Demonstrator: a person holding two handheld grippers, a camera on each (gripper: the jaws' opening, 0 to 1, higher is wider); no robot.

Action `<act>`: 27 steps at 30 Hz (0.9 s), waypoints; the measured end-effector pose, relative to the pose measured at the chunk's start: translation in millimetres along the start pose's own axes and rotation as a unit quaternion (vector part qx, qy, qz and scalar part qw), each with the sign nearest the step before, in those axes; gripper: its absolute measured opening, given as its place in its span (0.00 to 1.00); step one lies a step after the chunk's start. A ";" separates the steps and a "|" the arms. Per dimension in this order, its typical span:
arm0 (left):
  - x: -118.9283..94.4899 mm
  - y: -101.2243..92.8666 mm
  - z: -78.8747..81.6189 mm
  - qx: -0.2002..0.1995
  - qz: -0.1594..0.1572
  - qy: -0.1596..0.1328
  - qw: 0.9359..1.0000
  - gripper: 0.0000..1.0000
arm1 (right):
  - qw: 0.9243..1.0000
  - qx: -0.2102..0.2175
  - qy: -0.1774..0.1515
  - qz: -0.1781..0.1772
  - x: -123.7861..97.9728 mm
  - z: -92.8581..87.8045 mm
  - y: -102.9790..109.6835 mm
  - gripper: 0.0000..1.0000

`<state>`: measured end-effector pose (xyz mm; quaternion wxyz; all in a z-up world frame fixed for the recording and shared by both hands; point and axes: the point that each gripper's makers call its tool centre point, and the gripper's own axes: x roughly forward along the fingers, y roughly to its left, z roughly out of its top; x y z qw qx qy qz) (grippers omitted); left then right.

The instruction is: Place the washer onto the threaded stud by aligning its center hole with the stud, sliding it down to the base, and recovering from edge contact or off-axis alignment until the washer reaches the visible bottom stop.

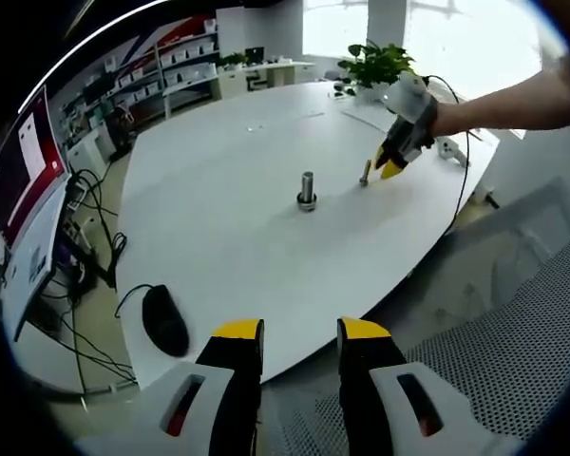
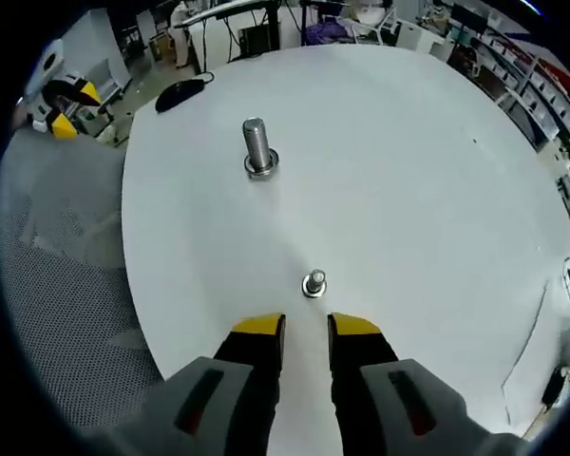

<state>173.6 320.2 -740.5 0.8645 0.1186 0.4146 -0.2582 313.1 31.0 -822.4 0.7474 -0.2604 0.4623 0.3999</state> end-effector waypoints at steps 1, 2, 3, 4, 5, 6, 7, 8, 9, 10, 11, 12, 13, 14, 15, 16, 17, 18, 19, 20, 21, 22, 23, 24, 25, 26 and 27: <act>-0.1 0.3 0.1 0.000 0.000 0.000 1.000 0.29 | 1.000 0.006 -0.011 -0.002 -4.1 1.2 0.3 0.20; -0.2 0.4 0.3 -0.001 0.001 -0.001 1.000 0.29 | 1.000 0.009 -0.014 -0.003 -6.7 0.5 1.1 0.20; -0.3 0.5 0.5 -0.001 0.000 -0.001 1.000 0.29 | 1.000 0.014 -0.018 -0.002 -10.5 -0.1 3.7 0.20; -0.4 0.3 0.9 -0.002 0.000 -0.003 1.000 0.29 | 1.000 0.015 -0.019 -0.002 -11.7 -0.3 4.5 0.20; -0.8 0.4 1.3 -0.003 0.001 -0.004 1.000 0.29 | 0.999 0.017 -0.028 -0.004 -15.8 -0.3 6.1 0.20; -0.7 0.8 1.2 -0.003 0.001 -0.005 1.000 0.29 | 0.999 0.018 -0.033 -0.006 -18.4 0.0 7.0 0.20; -0.7 1.0 1.1 -0.003 0.001 -0.006 1.000 0.29 | 0.999 0.020 -0.037 -0.008 -21.1 0.4 8.5 0.20; -0.8 0.8 1.1 -0.003 0.002 -0.006 1.000 0.29 | 0.998 0.028 -0.048 -0.010 -25.6 2.4 10.0 0.20; -1.1 0.9 1.1 -0.004 0.002 -0.006 1.000 0.29 | 0.998 0.037 -0.058 -0.009 -28.1 4.5 11.2 0.20; -1.1 1.4 1.6 -0.006 0.002 -0.007 1.000 0.29 | 0.996 0.052 -0.074 -0.007 -32.4 8.1 13.9 0.21; -1.4 1.8 2.4 -0.008 0.003 -0.009 1.000 0.29 | 0.995 0.059 -0.082 -0.007 -35.6 9.3 14.9 0.21; -1.2 2.2 2.8 -0.009 0.003 -0.011 1.000 0.29 | 0.994 0.066 -0.090 -0.007 -39.5 10.1 17.2 0.21; -1.2 2.5 2.9 -0.009 0.002 -0.012 1.000 0.29 | 0.993 0.071 -0.093 -0.003 -41.4 10.4 19.9 0.21; -1.3 2.3 2.9 -0.010 0.002 -0.012 1.000 0.29 | 0.992 0.079 -0.097 0.001 -43.5 10.2 23.3 0.21; -1.3 2.4 2.5 -0.011 0.002 -0.011 1.000 0.29 | 0.992 0.080 -0.098 0.001 -44.2 10.1 23.8 0.21; -1.1 2.7 2.3 -0.012 0.002 -0.011 1.000 0.29 | 0.991 0.081 -0.105 -0.001 -47.0 10.1 26.2 0.21; -1.5 3.4 2.5 -0.015 0.003 -0.013 1.000 0.29 | 0.991 0.081 -0.106 -0.002 -47.6 10.2 26.7 0.21; -1.8 3.8 2.9 -0.017 0.003 -0.014 1.000 0.29 | 0.990 0.084 -0.109 -0.003 -49.6 9.7 28.4 0.21; -2.2 4.5 3.5 -0.020 0.004 -0.016 1.000 0.30 | 0.990 0.086 -0.112 -0.003 -50.8 9.5 30.0 0.21; -2.2 4.6 3.6 -0.020 0.004 -0.016 1.000 0.30 | 0.989 0.091 -0.118 -0.003 -52.6 9.9 31.4 0.21; -2.1 4.7 3.9 -0.020 0.004 -0.017 1.000 0.30 | 0.986 0.094 -0.136 -0.013 -56.4 13.4 31.0 0.21; -2.1 4.2 4.1 -0.020 0.004 -0.017 1.000 0.30 | 0.984 0.090 -0.154 -0.018 -59.1 17.8 31.1 0.21; -2.0 3.7 3.9 -0.019 0.004 -0.017 1.000 0.30 | 0.983 0.096 -0.156 -0.018 -61.1 15.7 32.8 0.21; -1.6 3.6 3.6 -0.018 0.003 -0.016 1.000 0.30 | 0.983 0.097 -0.156 -0.019 -62.0 14.9 33.5 0.21; -1.5 3.5 3.4 -0.017 0.003 -0.016 1.000 0.30 | 0.983 0.097 -0.157 -0.021 -63.0 14.2 35.5 0.21; -1.6 3.3 3.4 -0.017 0.003 -0.016 1.000 0.30 | 0.982 0.099 -0.158 -0.021 -63.9 13.7 36.7 0.21; -1.7 3.5 3.5 -0.018 0.003 -0.016 1.000 0.30 | 0.981 0.103 -0.162 -0.020 -63.1 13.1 37.1 0.21</act>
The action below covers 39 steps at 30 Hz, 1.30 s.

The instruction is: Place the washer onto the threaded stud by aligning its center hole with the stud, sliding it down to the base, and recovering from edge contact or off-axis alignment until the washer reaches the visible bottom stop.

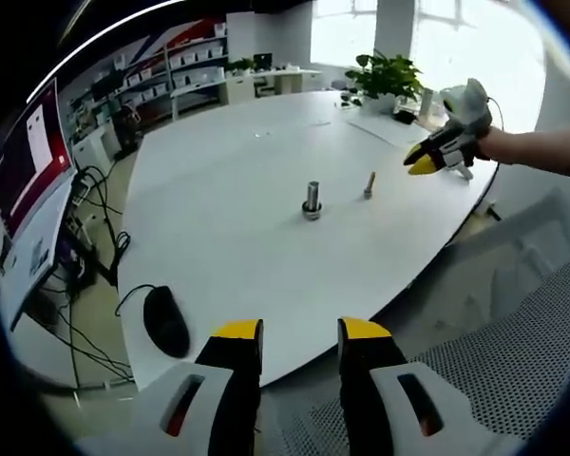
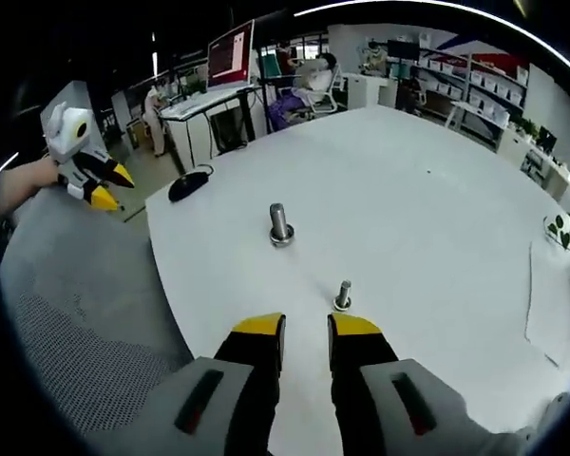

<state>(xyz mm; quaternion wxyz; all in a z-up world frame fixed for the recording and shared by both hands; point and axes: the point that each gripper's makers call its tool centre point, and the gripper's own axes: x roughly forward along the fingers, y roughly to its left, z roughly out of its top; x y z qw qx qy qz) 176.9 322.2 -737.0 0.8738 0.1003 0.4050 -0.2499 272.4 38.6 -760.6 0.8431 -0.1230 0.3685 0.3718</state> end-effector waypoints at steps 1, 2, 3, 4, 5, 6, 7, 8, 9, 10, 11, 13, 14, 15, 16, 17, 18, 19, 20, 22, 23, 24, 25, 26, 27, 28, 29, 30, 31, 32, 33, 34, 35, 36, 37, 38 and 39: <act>-0.2 -0.1 0.7 -0.002 0.000 -0.001 1.000 0.30 | 1.000 0.003 -0.002 0.000 -1.5 -0.2 1.1 0.21; -0.4 -0.2 0.9 -0.004 -0.001 -0.002 1.000 0.30 | 1.000 0.007 -0.006 -0.002 -4.3 -0.1 2.5 0.21; 0.0 -0.2 1.1 -0.004 -0.002 -0.003 1.000 0.30 | 1.000 0.013 -0.011 -0.004 -6.5 0.6 3.5 0.21; 0.0 -0.5 0.9 -0.004 -0.003 -0.003 1.000 0.30 | 1.000 0.020 -0.016 -0.003 -8.4 1.5 5.1 0.21; -0.1 -1.2 0.3 -0.001 -0.003 0.000 1.000 0.30 | 0.999 0.029 -0.023 0.000 -10.9 3.1 8.2 0.21; 0.0 -1.4 -0.4 0.000 -0.003 0.001 1.000 0.30 | 0.999 0.032 -0.027 0.002 -12.6 3.9 10.4 0.21; 0.1 -1.5 -0.7 0.000 -0.003 0.002 1.000 0.30 | 0.999 0.034 -0.028 0.002 -13.4 4.0 11.3 0.21; 0.1 -1.2 -1.1 -0.002 -0.003 0.003 1.000 0.30 | 0.999 0.039 -0.033 0.007 -15.9 3.8 15.3 0.21; 0.1 -0.4 -0.9 -0.005 -0.003 0.002 1.000 0.30 | 0.998 0.042 -0.039 0.013 -17.0 4.5 18.5 0.21; -0.2 0.2 -0.6 -0.009 -0.003 0.001 1.000 0.30 | 0.997 0.054 -0.050 0.023 -18.9 6.2 24.4 0.21; -0.4 0.2 -0.4 -0.010 -0.003 0.001 1.000 0.30 | 0.996 0.063 -0.054 0.024 -20.2 5.8 25.8 0.21; 0.2 -0.2 -0.9 -0.009 -0.005 0.002 1.000 0.30 | 0.996 0.071 -0.052 0.024 -22.8 2.4 29.4 0.23; 0.5 -0.7 -1.5 -0.007 -0.006 0.003 1.000 0.30 | 0.996 0.071 -0.053 0.024 -23.2 1.5 30.7 0.23; 0.5 -2.3 -2.0 -0.005 -0.007 0.006 1.000 0.30 | 0.996 0.069 -0.053 0.024 -24.2 0.2 33.5 0.23; 0.5 -2.7 -2.5 -0.003 -0.008 0.007 1.000 0.30 | 0.996 0.067 -0.050 0.024 -25.1 -1.2 35.8 0.23; 0.4 -3.2 -2.5 -0.003 -0.008 0.007 1.000 0.30 | 0.997 0.062 -0.049 0.025 -26.4 -2.2 38.0 0.24; 0.3 -3.0 -2.4 -0.003 -0.008 0.007 1.000 0.30 | 0.997 0.058 -0.048 0.023 -27.5 -2.9 38.3 0.24; 0.5 -2.3 -2.2 -0.004 -0.008 0.006 1.000 0.30 | 0.997 0.052 -0.047 0.019 -29.6 -3.5 38.7 0.25; 0.3 -1.8 -1.9 -0.005 -0.008 0.005 1.000 0.30 | 0.997 0.053 -0.048 0.019 -31.3 -3.3 39.3 0.25; 0.2 -1.6 -1.9 -0.006 -0.007 0.004 1.000 0.30 | 0.995 0.070 -0.059 0.027 -35.5 0.1 43.2 0.26; -0.1 -2.2 -1.8 -0.006 -0.008 0.005 1.000 0.30 | 0.994 0.080 -0.068 0.029 -37.5 2.4 44.4 0.26; 0.1 -2.4 -1.9 -0.005 -0.008 0.005 1.000 0.30 | 0.993 0.081 -0.079 0.034 -40.3 6.0 46.4 0.26; 0.3 -2.3 -2.0 -0.005 -0.008 0.005 1.000 0.30 | 0.993 0.082 -0.079 0.032 -42.0 5.9 46.6 0.26; 0.3 -2.0 -2.0 -0.004 -0.008 0.005 1.000 0.30 | 0.993 0.080 -0.079 0.029 -43.5 6.0 46.7 0.26; 0.4 -2.0 -1.6 -0.004 -0.008 0.005 1.000 0.30 | 0.993 0.079 -0.080 0.025 -44.7 6.4 46.6 0.26; 0.2 -1.8 -1.4 -0.005 -0.008 0.004 1.000 0.30 | 0.994 0.077 -0.081 0.022 -46.2 6.8 47.1 0.26; 0.1 -1.9 -1.3 -0.006 -0.008 0.004 1.000 0.30 | 0.993 0.077 -0.084 0.021 -47.6 7.7 47.6 0.27; -0.1 -1.9 -1.3 -0.006 -0.008 0.004 1.000 0.30 | 0.992 0.082 -0.091 0.024 -48.6 9.0 48.6 0.28; 0.1 -1.8 -1.4 -0.006 -0.008 0.004 1.000 0.30 | 0.991 0.087 -0.096 0.032 -48.7 10.0 51.3 0.30; 0.2 -2.0 -1.4 -0.005 -0.009 0.004 1.000 0.30 | 0.990 0.091 -0.096 0.039 -49.1 9.4 54.3 0.30; 0.2 -2.2 -1.3 -0.005 -0.009 0.004 1.000 0.30 | 0.991 0.090 -0.093 0.038 -49.1 8.2 54.5 0.31; 0.2 -2.3 -1.3 -0.004 -0.009 0.004 1.000 0.30 | 0.992 0.086 -0.089 0.037 -49.4 6.3 54.8 0.31; 0.6 -2.5 -1.4 -0.004 -0.010 0.004 1.000 0.30 | 0.992 0.080 -0.087 0.036 -50.5 5.0 55.8 0.31; 0.7 -2.8 -1.6 -0.003 -0.011 0.005 1.000 0.30 | 0.992 0.079 -0.087 0.036 -51.5 4.8 56.8 0.31; 0.9 -3.2 -2.0 -0.001 -0.011 0.006 1.000 0.30 | 0.992 0.079 -0.092 0.036 -53.3 5.6 57.4 0.32; 0.9 -3.6 -2.2 0.000 -0.011 0.007 1.000 0.30 | 0.991 0.083 -0.096 0.036 -54.3 6.7 57.5 0.32; 0.6 -4.1 -2.0 0.001 -0.011 0.007 1.000 0.30 | 0.991 0.087 -0.099 0.036 -55.1 7.6 57.7 0.33</act>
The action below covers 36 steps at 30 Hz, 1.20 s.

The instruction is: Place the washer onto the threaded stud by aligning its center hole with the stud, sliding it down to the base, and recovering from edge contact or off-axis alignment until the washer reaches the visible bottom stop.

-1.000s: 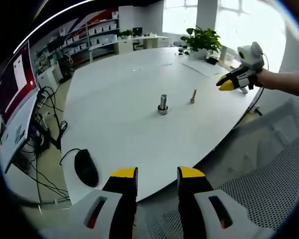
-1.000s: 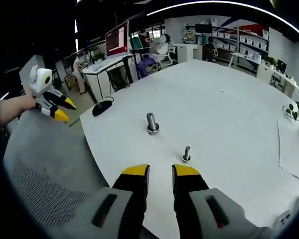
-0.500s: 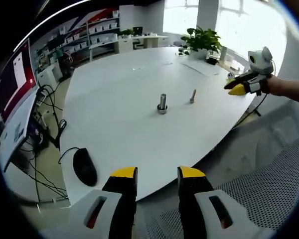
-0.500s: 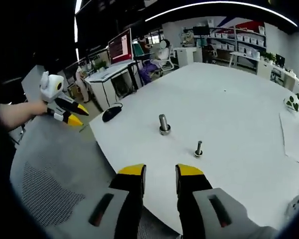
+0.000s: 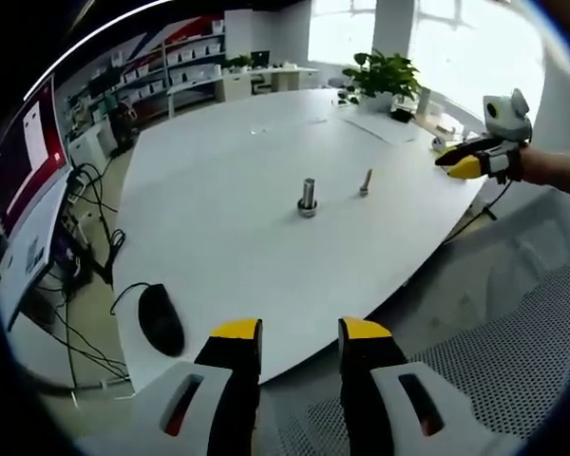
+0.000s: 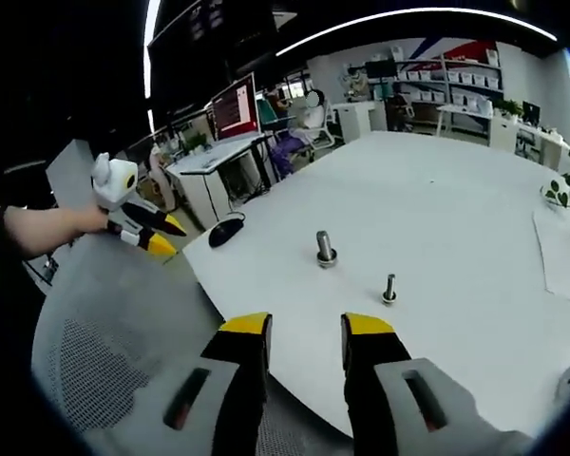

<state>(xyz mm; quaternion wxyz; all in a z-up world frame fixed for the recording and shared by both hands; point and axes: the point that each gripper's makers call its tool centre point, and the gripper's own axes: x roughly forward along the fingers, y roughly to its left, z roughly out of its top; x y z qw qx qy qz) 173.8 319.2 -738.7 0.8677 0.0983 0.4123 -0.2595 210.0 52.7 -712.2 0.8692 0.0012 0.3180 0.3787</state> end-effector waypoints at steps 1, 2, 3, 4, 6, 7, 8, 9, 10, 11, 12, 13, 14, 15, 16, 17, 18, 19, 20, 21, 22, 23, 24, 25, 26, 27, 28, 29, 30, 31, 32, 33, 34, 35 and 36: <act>-0.1 -0.2 0.0 0.000 0.000 0.000 1.000 0.30 | 1.000 0.008 -0.005 0.000 -0.9 1.2 1.2 0.35; 0.2 0.0 0.0 -0.001 -0.001 0.001 1.000 0.30 | 1.000 0.012 -0.010 0.000 -1.7 2.7 2.6 0.35; 0.1 0.0 0.0 -0.001 -0.001 0.001 1.000 0.30 | 1.000 0.012 -0.017 -0.002 -2.8 4.7 3.7 0.35; 0.3 -0.4 -0.1 0.000 -0.002 0.001 1.000 0.30 | 1.000 0.007 -0.030 -0.006 -4.1 9.2 4.2 0.35; 0.8 -0.5 -0.5 0.002 -0.002 0.002 1.000 0.30 | 0.999 0.007 -0.040 -0.009 -6.6 13.1 7.0 0.36; 0.8 -0.5 -0.5 0.003 -0.003 0.002 1.000 0.30 | 0.999 0.010 -0.042 -0.009 -7.0 13.8 8.8 0.37; 0.4 -1.0 -0.1 0.003 -0.003 0.001 1.000 0.30 | 0.999 0.010 -0.043 -0.009 -7.1 14.2 10.5 0.38; -0.2 -0.9 1.0 0.002 -0.003 -0.002 1.000 0.30 | 0.999 0.009 -0.040 -0.011 -6.8 13.9 11.8 0.38; -0.6 -1.0 2.0 0.001 -0.004 -0.004 1.000 0.30 | 0.999 0.007 -0.037 -0.013 -7.0 13.3 12.8 0.38; -0.8 -1.1 2.8 -0.001 -0.005 -0.007 1.000 0.30 | 0.999 0.008 -0.034 -0.014 -7.4 12.8 14.6 0.38; -0.5 -0.9 2.9 -0.002 -0.006 -0.007 1.000 0.30 | 0.999 0.012 -0.033 -0.014 -8.3 12.7 16.0 0.38; -0.6 -1.1 2.9 -0.002 -0.007 -0.008 1.000 0.30 | 0.999 0.026 -0.033 -0.013 -10.2 13.3 19.4 0.38; -0.7 -2.0 3.2 -0.001 -0.008 -0.009 1.000 0.30 | 0.998 0.039 -0.044 -0.004 -11.2 16.8 24.3 0.37; -1.4 -3.6 5.0 0.001 -0.011 -0.013 1.000 0.31 | 0.998 0.045 -0.050 -0.002 -13.6 19.3 26.9 0.37; -2.1 -4.3 6.1 0.001 -0.011 -0.015 1.000 0.31 | 0.998 0.042 -0.052 -0.007 -15.3 20.2 27.3 0.37; -2.3 -4.8 6.7 0.001 -0.013 -0.017 1.000 0.31 | 0.998 0.038 -0.057 -0.013 -16.7 21.8 27.4 0.37; -2.1 -5.2 7.2 0.001 -0.015 -0.018 1.000 0.31 | 0.998 0.037 -0.057 -0.014 -18.3 22.6 29.5 0.37; -2.2 -5.2 7.2 0.000 -0.015 -0.019 1.000 0.31 | 0.997 0.040 -0.058 -0.014 -19.4 23.1 31.0 0.37; -1.8 -4.8 7.2 0.000 -0.015 -0.019 1.000 0.31 | 0.997 0.043 -0.060 -0.013 -20.4 23.6 32.4 0.36; -1.8 -4.6 7.2 0.000 -0.014 -0.019 1.000 0.31 | 0.997 0.046 -0.060 -0.013 -20.4 23.1 32.5 0.36; -1.9 -5.0 7.4 0.001 -0.014 -0.019 1.000 0.31 | 0.997 0.052 -0.056 -0.015 -20.6 21.7 32.6 0.36; -2.1 -5.3 7.5 0.002 -0.015 -0.020 1.000 0.31 | 0.997 0.053 -0.056 -0.016 -20.7 21.6 32.4 0.36; -1.8 -5.4 7.8 0.004 -0.014 -0.020 1.000 0.31 | 0.997 0.058 -0.055 -0.020 -20.9 20.5 31.6 0.36; -1.9 -5.1 7.9 0.005 -0.013 -0.020 1.000 0.31 | 0.996 0.061 -0.055 -0.024 -21.0 19.9 30.5 0.36; -2.3 -5.1 8.5 0.006 -0.012 -0.022 1.000 0.31 | 0.996 0.062 -0.053 -0.030 -20.8 18.6 29.0 0.36; -2.7 -4.8 8.9 0.005 -0.011 -0.023 1.000 0.31 | 0.996 0.061 -0.049 -0.032 -20.0 16.8 28.7 0.36; -2.7 -4.3 9.3 0.002 -0.012 -0.026 1.000 0.30 | 0.997 0.059 -0.040 -0.037 -19.3 13.2 28.4 0.36; -2.7 -4.2 9.4 0.000 -0.012 -0.026 1.000 0.30 | 0.997 0.058 -0.037 -0.038 -19.3 11.8 29.2 0.36; -2.7 -4.4 9.4 0.000 -0.012 -0.025 1.000 0.30 | 0.997 0.057 -0.033 -0.042 -19.5 9.6 29.0 0.36; -2.7 -4.6 9.1 0.000 -0.012 -0.025 1.000 0.30 | 0.997 0.053 -0.022 -0.052 -20.3 4.7 27.6 0.36; -2.3 -4.7 9.0 0.001 -0.012 -0.024 1.000 0.30 | 0.997 0.051 -0.018 -0.057 -20.5 2.3 26.9 0.36; -2.3 -4.6 9.0 0.003 -0.011 -0.024 1.000 0.30 | 0.997 0.050 -0.013 -0.062 -20.6 -0.5 26.3 0.36; -2.1 -4.5 9.0 0.003 -0.011 -0.024 1.000 0.30 | 0.996 0.048 -0.009 -0.070 -21.4 -2.5 24.1 0.36; -2.5 -3.8 8.9 0.002 -0.009 -0.024 1.000 0.30 | 0.995 0.042 -0.006 -0.087 -23.3 -4.6 18.7 0.36; -2.9 -3.4 8.9 0.000 -0.008 -0.024 1.000 0.30 | 0.995 0.038 -0.003 -0.097 -24.5 -6.5 14.9 0.36</act>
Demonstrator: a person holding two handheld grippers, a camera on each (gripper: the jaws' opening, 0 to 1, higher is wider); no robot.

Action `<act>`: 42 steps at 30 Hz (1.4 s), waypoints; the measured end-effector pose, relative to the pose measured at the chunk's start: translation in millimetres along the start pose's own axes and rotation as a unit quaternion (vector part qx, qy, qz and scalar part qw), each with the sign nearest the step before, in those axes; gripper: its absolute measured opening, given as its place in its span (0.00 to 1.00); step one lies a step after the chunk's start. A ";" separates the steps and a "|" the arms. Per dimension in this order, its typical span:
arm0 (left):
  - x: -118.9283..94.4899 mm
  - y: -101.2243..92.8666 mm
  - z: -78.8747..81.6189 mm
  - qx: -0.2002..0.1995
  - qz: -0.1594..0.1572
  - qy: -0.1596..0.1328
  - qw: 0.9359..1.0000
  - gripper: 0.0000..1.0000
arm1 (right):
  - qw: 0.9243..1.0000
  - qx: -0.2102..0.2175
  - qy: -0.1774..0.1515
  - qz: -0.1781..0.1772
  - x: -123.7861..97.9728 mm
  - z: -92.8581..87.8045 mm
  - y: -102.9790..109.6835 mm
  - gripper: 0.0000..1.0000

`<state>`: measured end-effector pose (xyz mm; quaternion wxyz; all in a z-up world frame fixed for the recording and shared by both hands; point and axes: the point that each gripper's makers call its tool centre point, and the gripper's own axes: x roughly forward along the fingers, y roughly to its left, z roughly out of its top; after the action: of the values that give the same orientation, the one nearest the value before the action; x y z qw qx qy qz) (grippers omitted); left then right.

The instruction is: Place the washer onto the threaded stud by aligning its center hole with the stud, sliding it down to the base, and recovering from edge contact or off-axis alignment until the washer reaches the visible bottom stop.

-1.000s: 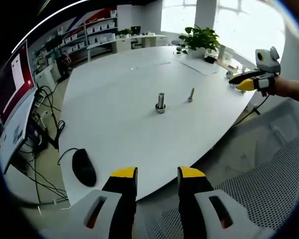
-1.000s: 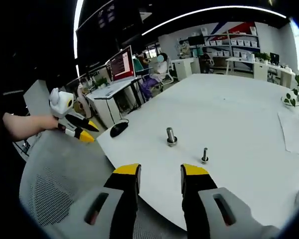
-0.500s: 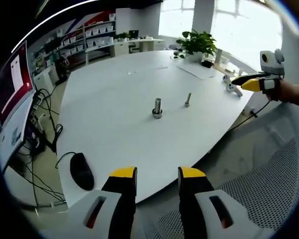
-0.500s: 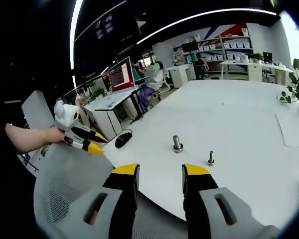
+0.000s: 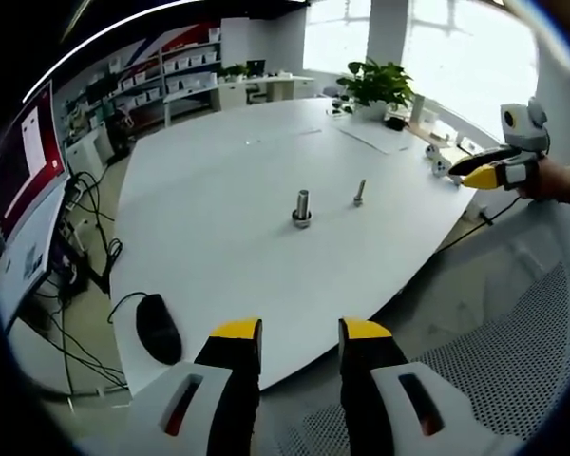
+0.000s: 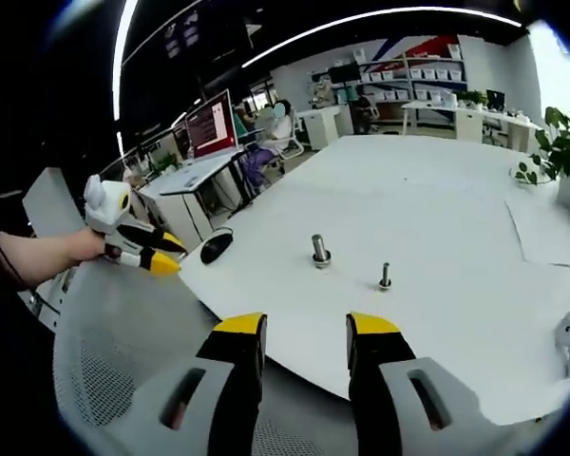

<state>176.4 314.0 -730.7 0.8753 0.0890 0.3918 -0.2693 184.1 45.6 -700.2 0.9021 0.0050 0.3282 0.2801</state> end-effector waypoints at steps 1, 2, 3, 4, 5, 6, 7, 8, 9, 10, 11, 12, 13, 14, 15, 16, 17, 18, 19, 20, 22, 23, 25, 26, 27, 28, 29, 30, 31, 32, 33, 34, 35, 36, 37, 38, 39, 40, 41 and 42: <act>-0.3 0.6 0.6 -0.004 0.000 -0.002 1.000 0.30 | 1.000 0.003 0.002 -0.004 0.5 -1.9 -2.5 0.36; -0.2 0.8 1.1 -0.006 -0.001 -0.004 1.000 0.30 | 1.000 0.006 0.003 -0.005 0.9 -3.0 -3.8 0.37; -0.2 0.6 1.2 -0.006 -0.001 -0.004 1.000 0.30 | 1.000 0.010 0.003 -0.005 1.2 -3.8 -4.2 0.37; -0.3 0.1 1.2 -0.006 -0.001 -0.004 1.000 0.30 | 1.000 0.012 0.004 -0.006 1.4 -5.2 -4.1 0.37; 0.0 0.2 -0.2 -0.002 0.000 0.000 1.000 0.29 | 1.000 0.007 0.005 -0.007 1.8 -6.5 -4.4 0.37; 0.7 0.4 -1.3 0.000 0.001 0.002 1.000 0.29 | 1.000 -0.005 0.008 -0.012 2.1 -7.9 -6.0 0.37; 0.8 0.3 -1.5 0.000 0.000 0.002 1.000 0.29 | 1.000 -0.018 0.012 -0.020 2.1 -9.7 -8.7 0.37; 0.4 -0.9 -0.8 0.000 0.000 0.002 1.000 0.28 | 0.999 -0.021 0.012 -0.021 2.3 -9.9 -8.9 0.37; 0.3 -0.9 -1.0 0.000 0.000 0.002 1.000 0.28 | 0.999 -0.021 0.011 -0.022 2.0 -9.7 -9.6 0.38; 0.9 -0.2 -1.9 0.000 0.000 0.004 1.000 0.28 | 0.999 -0.023 0.007 -0.026 1.1 -8.3 -10.9 0.38; 1.0 -0.1 -2.6 0.000 0.000 0.005 1.000 0.28 | 0.999 -0.024 0.003 -0.030 0.1 -7.0 -11.9 0.38; 0.8 -0.1 -3.0 0.000 0.001 0.006 1.000 0.28 | 0.999 -0.024 0.000 -0.037 -1.2 -6.3 -14.4 0.38; 0.5 0.0 -3.1 0.001 0.002 0.005 1.000 0.28 | 0.999 -0.025 -0.001 -0.041 -1.9 -6.4 -16.1 0.38; 0.1 -0.1 -2.6 0.000 0.003 0.004 1.000 0.28 | 0.999 -0.026 0.001 -0.046 -2.4 -7.3 -18.3 0.38; -0.2 -0.5 -2.0 0.001 0.004 0.002 1.000 0.28 | 0.998 -0.026 0.003 -0.048 -2.5 -8.0 -19.4 0.38; -0.6 -1.0 -1.1 0.004 0.004 0.002 1.000 0.28 | 0.998 -0.023 0.005 -0.051 -2.5 -8.8 -21.0 0.38; -0.8 -0.5 -0.8 0.008 0.006 0.001 1.000 0.28 | 0.998 -0.022 0.005 -0.053 -2.5 -8.8 -21.7 0.38; -0.5 0.0 -0.9 0.007 0.006 0.001 1.000 0.28 | 0.998 -0.021 0.004 -0.056 -2.7 -8.8 -22.8 0.38; -0.3 -0.2 -1.5 0.005 0.004 0.002 1.000 0.28 | 0.998 -0.021 0.004 -0.058 -2.6 -8.8 -23.7 0.38; 0.1 -0.4 -1.8 0.004 0.002 0.002 1.000 0.28 | 0.998 -0.021 0.005 -0.058 -2.5 -9.0 -23.5 0.38; 0.7 -0.3 -2.6 0.005 0.003 0.005 1.000 0.28 | 0.998 -0.024 0.011 -0.058 -1.9 -11.6 -23.2 0.38; 1.0 -0.6 -3.2 0.003 0.002 0.008 1.000 0.28 | 0.998 -0.026 0.013 -0.058 -1.6 -12.4 -23.7 0.37; 1.7 -2.0 -2.8 0.001 -0.002 0.010 1.000 0.28 | 0.997 -0.028 0.015 -0.063 -2.2 -12.1 -25.5 0.37; 1.5 -1.7 -2.1 0.004 -0.002 0.008 1.000 0.28 | 0.997 -0.028 0.014 -0.064 -2.4 -11.9 -25.9 0.37; 0.1 -1.8 -1.2 0.004 -0.003 0.004 1.000 0.28 | 0.997 -0.025 0.012 -0.068 -3.1 -11.2 -27.0 0.37; -0.5 -2.1 -1.0 0.001 -0.005 0.001 1.000 0.28 | 0.997 -0.023 0.011 -0.072 -3.9 -11.5 -27.7 0.37; -0.7 -2.1 -1.3 -0.001 -0.006 0.000 1.000 0.28 | 0.997 -0.023 0.011 -0.073 -4.1 -11.8 -27.8 0.37; -0.8 -1.4 -1.4 -0.003 -0.005 0.000 1.000 0.28 | 0.997 -0.023 0.013 -0.074 -4.5 -12.7 -28.3 0.37; -0.7 -1.0 -0.9 -0.003 -0.004 -0.001 1.000 0.28 | 0.997 -0.023 0.013 -0.076 -4.8 -12.9 -28.7 0.36; -0.8 -1.0 0.4 -0.002 -0.003 -0.003 1.000 0.28 | 0.997 -0.024 0.012 -0.079 -5.4 -12.3 -30.0 0.36; -0.9 -1.1 1.5 -0.001 -0.003 -0.005 1.000 0.28 | 0.996 -0.023 0.011 -0.082 -6.1 -11.7 -31.3 0.36; -0.8 -0.9 2.1 0.000 -0.003 -0.007 1.000 0.28 | 0.996 -0.020 0.009 -0.086 -7.1 -11.2 -32.9 0.36; -1.0 -0.3 2.1 0.001 -0.002 -0.007 1.000 0.28 | 0.996 -0.013 0.006 -0.093 -8.7 -10.6 -35.7 0.36; -1.3 -1.6 1.7 0.000 -0.005 -0.007 1.000 0.28 | 0.995 -0.006 0.005 -0.096 -9.5 -11.0 -37.1 0.36; -1.2 -3.3 1.6 0.000 -0.010 -0.008 1.000 0.28 | 0.995 -0.004 0.006 -0.097 -9.5 -11.5 -37.4 0.36; -1.1 -4.6 1.4 0.002 -0.012 -0.007 1.000 0.28 | 0.995 -0.003 0.009 -0.098 -9.4 -12.2 -37.6 0.37; -1.1 -6.0 1.7 0.009 -0.014 -0.007 1.000 0.28 | 0.995 -0.004 0.013 -0.101 -9.3 -13.3 -37.9 0.37; -1.1 -6.8 2.5 0.011 -0.016 -0.008 1.000 0.28 | 0.995 -0.004 0.016 -0.103 -9.6 -13.6 -37.8 0.37; -1.2 -7.4 3.4 0.011 -0.018 -0.010 1.000 0.28 | 0.994 -0.004 0.017 -0.105 -9.9 -12.8 -37.2 0.37; -1.5 -7.1 3.8 0.011 -0.019 -0.011 1.000 0.28 | 0.994 -0.003 0.018 -0.106 -10.7 -11.8 -37.3 0.36</act>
<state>174.2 307.2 -726.7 0.8733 0.0879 0.3808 -0.2909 189.1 6.7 -710.3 0.9208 -0.0374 0.3420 0.1835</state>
